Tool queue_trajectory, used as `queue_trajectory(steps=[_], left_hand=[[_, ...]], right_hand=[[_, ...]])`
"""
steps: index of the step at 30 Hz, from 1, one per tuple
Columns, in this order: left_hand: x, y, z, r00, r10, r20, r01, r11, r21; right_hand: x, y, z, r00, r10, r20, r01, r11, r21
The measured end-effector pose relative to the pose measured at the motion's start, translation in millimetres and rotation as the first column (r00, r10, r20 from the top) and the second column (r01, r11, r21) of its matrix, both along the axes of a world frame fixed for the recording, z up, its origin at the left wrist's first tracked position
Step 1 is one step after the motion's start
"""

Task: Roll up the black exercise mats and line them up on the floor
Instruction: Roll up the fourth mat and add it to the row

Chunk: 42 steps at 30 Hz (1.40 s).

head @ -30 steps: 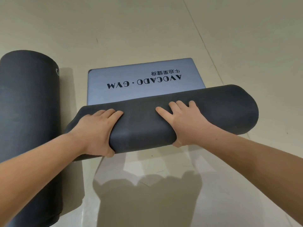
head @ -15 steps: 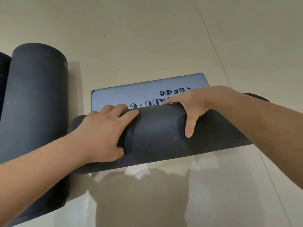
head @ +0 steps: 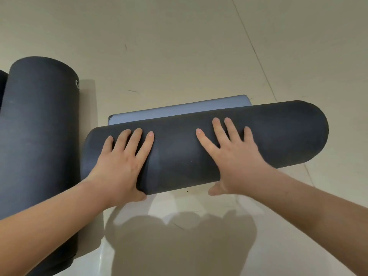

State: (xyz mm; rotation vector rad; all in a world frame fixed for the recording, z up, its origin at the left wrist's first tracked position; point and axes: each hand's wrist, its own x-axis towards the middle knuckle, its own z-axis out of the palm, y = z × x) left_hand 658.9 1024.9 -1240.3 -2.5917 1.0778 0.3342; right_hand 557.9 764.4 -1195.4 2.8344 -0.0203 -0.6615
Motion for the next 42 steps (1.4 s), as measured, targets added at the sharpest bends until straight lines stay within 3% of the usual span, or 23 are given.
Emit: queue_trajectory(steps=[3,10,15,22,25,28,30,32,35,37,38,39,41,42], left_hand=[[7.7,-7.8,-8.1,0.999,0.021,-0.046,-0.020,1.000,0.020],[29.5,-16.5,-2.8,0.993,0.017,-0.119,-0.011,0.999,0.050],[49.5,-26.1,13.3,0.989,-0.027,-0.146,0.017,0.997,-0.072],[-1.1,-12.4,28.9,0.955,-0.028,-0.296,-0.001,0.995,-0.096],[-15.5,-14.2,38.1,0.852,0.022,-0.523,-0.085,0.992,-0.097],[-6.8,-23.4,33.8,0.606,0.108,-0.788,-0.241,0.969,-0.053],[12.0,-21.0,20.3,0.458,0.148,-0.877,-0.341,0.940,-0.020],[29.9,-9.8,7.5,0.374,0.176,-0.911,-0.437,0.899,-0.006],[46.3,-1.2,-6.4,0.365,0.174,-0.914,-0.468,0.884,-0.019],[52.2,-10.3,-4.7,0.406,0.172,-0.897,-0.435,0.900,-0.025],[55.7,-14.0,-2.2,0.442,0.173,-0.880,-0.421,0.907,-0.033],[60.7,-14.9,-0.1,0.480,0.186,-0.858,-0.421,0.906,-0.039],[69.6,-8.4,4.0,0.552,0.225,-0.803,-0.443,0.895,-0.054],[71.9,-4.2,4.6,0.575,0.235,-0.784,-0.451,0.890,-0.064]], right_hand=[[1.5,4.4,-30.8,0.998,0.020,0.059,-0.013,0.993,-0.116],[36.5,-19.7,-35.4,0.986,0.142,0.084,-0.136,0.989,-0.063],[55.3,-33.4,-18.0,0.985,0.158,0.074,-0.158,0.987,-0.014],[20.1,-38.3,-2.8,0.972,0.234,-0.012,-0.234,0.971,0.041],[21.9,-48.0,14.4,0.953,0.225,-0.204,-0.193,0.967,0.164],[35.2,-64.2,32.0,0.949,0.128,-0.287,-0.046,0.960,0.278],[40.8,-73.0,37.2,0.981,0.073,-0.180,-0.020,0.960,0.280],[40.9,-73.6,33.0,0.999,0.029,-0.031,-0.019,0.962,0.273],[10.0,-66.2,12.1,0.973,-0.062,0.223,0.002,0.965,0.260],[-28.2,-55.0,-6.0,0.846,-0.195,0.496,0.074,0.965,0.253],[-47.4,-47.2,-15.7,0.761,-0.316,0.567,0.135,0.931,0.338],[-64.4,-39.4,-26.4,0.692,-0.481,0.538,0.202,0.845,0.496],[-88.0,-20.0,-44.3,0.586,-0.786,0.198,0.339,0.460,0.821],[-95.0,-11.0,-50.1,0.549,-0.836,0.029,0.384,0.283,0.879]])
